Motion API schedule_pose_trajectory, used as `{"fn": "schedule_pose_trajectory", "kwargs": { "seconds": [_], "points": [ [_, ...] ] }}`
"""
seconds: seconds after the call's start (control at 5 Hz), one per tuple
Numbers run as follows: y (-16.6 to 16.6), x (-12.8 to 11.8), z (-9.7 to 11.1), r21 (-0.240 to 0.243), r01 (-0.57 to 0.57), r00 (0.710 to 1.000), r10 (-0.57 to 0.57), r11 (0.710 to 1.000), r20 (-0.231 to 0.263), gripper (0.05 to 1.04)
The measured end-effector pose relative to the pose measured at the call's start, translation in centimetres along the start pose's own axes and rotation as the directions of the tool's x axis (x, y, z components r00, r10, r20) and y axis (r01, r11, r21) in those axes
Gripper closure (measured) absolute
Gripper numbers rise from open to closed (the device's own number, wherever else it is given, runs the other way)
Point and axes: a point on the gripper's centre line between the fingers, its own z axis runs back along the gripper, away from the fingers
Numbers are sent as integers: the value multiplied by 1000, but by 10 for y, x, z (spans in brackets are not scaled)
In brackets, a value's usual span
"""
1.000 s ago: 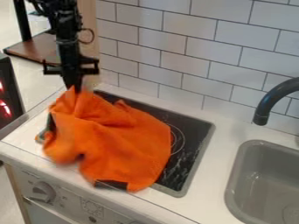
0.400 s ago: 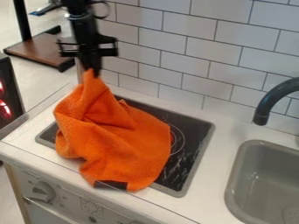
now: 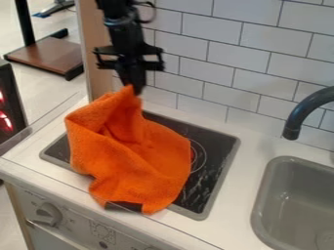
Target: Fold the cloth from bottom left to top right
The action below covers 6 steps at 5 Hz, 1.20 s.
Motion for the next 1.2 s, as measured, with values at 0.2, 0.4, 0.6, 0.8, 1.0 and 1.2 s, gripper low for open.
{"fn": "schedule_pose_trajectory", "kwargs": {
  "seconds": [0.2, 0.4, 0.6, 0.8, 1.0, 1.2],
  "points": [
    [-22, -19, -11, -5, 95, 995, -95, 995, -31, 1036],
    [-39, -43, -32, -1, 180, 981, -180, 984, -74, 1036],
    [-41, -54, -47, 23, 217, 974, -215, 976, -76, 1036],
    [-45, -67, -73, 53, 269, 959, -263, 962, -102, 1036],
    [-43, -71, -86, 74, 282, 956, -274, 956, -108, 1036],
    [-49, -75, -95, 86, 316, 946, -305, 945, -113, 1036]
  ]
}}
